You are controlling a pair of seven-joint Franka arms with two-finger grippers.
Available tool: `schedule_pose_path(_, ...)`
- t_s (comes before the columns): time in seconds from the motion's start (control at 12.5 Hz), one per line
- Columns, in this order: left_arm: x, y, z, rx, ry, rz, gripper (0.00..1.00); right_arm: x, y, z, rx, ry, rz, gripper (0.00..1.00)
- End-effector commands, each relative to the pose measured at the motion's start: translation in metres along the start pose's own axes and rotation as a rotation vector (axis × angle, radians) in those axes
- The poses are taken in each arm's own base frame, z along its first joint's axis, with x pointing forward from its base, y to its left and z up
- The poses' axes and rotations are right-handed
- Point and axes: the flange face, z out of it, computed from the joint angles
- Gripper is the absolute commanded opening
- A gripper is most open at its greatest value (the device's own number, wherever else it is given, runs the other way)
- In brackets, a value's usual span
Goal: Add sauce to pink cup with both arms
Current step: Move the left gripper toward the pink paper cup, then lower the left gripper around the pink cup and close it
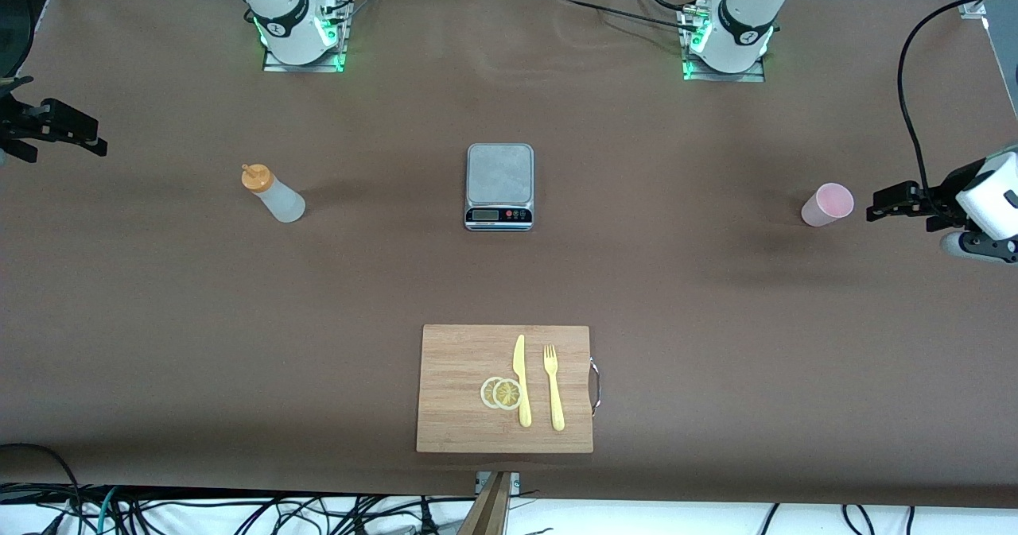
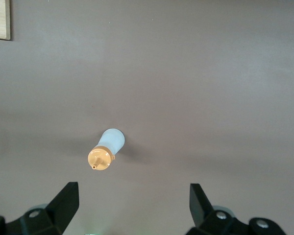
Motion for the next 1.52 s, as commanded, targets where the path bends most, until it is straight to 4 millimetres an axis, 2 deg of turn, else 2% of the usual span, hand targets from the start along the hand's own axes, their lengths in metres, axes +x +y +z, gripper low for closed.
schedule_pose_path(0.0, -0.024, -0.041, 0.032, -0.002, -0.076, 0.001, 1.00, -0.007, -0.004, -0.004, -0.016, 0.003, -0.012, 1.00)
schedule_pose_path(0.16, -0.046, -0.079, 0.059, -0.036, -0.111, 0.045, 1.00, -0.007, -0.004, -0.004, -0.016, 0.002, -0.015, 1.00)
schedule_pose_path(0.24, -0.054, -0.089, 0.077, -0.044, -0.117, 0.069, 1.00, -0.008, -0.003, -0.004, -0.014, 0.002, -0.012, 1.00)
schedule_pose_path(0.32, -0.068, -0.109, 0.096, -0.045, -0.103, 0.082, 0.99, -0.007, -0.003, -0.004, -0.014, 0.002, -0.013, 1.00)
schedule_pose_path(0.56, -0.106, -0.131, 0.150, -0.048, -0.081, 0.080, 0.98, -0.008, -0.002, -0.003, -0.013, -0.001, -0.018, 1.00)
schedule_pose_path(0.8, -0.122, -0.130, 0.190, -0.019, -0.033, 0.066, 0.96, -0.008, -0.001, -0.004, -0.012, 0.001, -0.017, 1.00)
schedule_pose_path(0.88, -0.124, -0.128, 0.197, -0.010, -0.022, 0.067, 0.95, -0.008, -0.001, -0.003, -0.012, -0.001, -0.017, 1.00)
schedule_pose_path(1.2, -0.125, -0.120, 0.207, 0.011, 0.009, 0.065, 0.92, -0.010, -0.001, -0.002, -0.008, -0.016, -0.013, 1.00)
schedule_pose_path(1.44, -0.131, -0.114, 0.227, 0.027, 0.032, 0.057, 0.91, -0.010, 0.002, -0.001, -0.004, -0.018, -0.009, 1.00)
